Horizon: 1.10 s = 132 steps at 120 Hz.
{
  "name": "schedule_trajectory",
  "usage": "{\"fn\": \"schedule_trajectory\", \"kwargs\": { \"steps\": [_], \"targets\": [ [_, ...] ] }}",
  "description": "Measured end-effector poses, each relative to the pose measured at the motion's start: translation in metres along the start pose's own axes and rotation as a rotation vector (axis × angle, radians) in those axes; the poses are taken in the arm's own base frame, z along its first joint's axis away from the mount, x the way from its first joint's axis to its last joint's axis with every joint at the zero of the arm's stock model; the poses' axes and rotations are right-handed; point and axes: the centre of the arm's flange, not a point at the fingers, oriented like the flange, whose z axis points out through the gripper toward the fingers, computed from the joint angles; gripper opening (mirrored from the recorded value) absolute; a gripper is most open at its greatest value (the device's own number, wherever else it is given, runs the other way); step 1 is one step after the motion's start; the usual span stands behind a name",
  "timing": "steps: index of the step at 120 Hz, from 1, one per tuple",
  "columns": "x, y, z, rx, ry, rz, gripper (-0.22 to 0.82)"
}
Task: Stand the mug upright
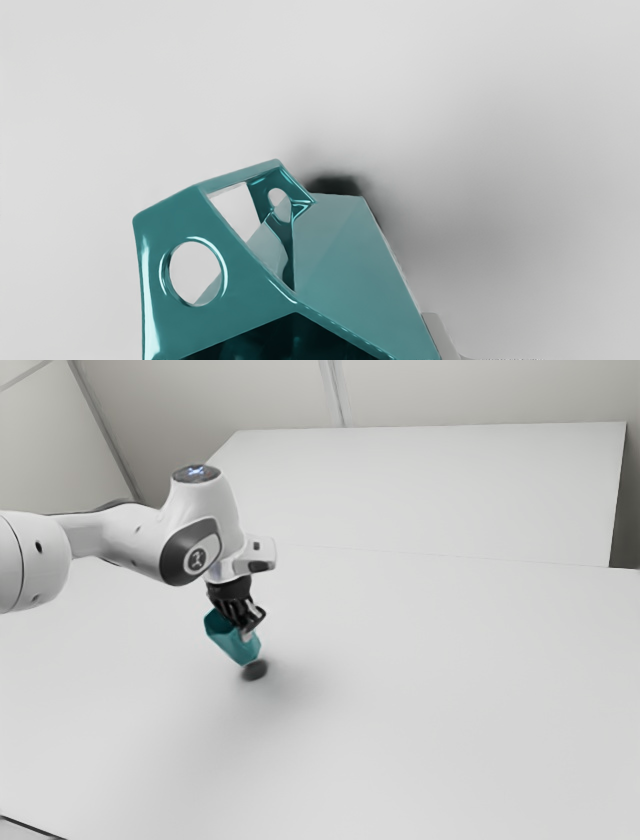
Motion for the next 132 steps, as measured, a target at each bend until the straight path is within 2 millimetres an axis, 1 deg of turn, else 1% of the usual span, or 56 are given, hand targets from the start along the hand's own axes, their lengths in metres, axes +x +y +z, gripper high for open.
{"fn": "schedule_trajectory", "kwargs": {
  "steps": [35, 44, 58, 75, 88, 95, 102, 115, 132],
  "targets": [
    [-0.015, -0.019, 0.02, 0.014, -0.06, -0.153, -0.18],
    [-0.019, -0.021, 0.03, 0.011, -0.074, -0.183, -0.18],
    [-0.02, -0.019, 0.041, 0.007, -0.088, -0.214, -0.18],
    [-0.015, -0.004, 0.044, 0.007, -0.08, -0.219, -0.17],
    [-0.013, 0.006, 0.043, 0.007, -0.073, -0.222, 0.07],
    [-0.012, 0.007, 0.042, 0.007, -0.069, -0.229, 0.2],
    [-0.013, 0.006, 0.04, 0.008, -0.063, -0.24, 0.3],
    [-0.015, -0.001, 0.026, 0.017, -0.038, -0.267, 0.42],
    [-0.022, -0.01, -0.012, 0.04, 0.009, -0.305, 0.51]
  ]
}}
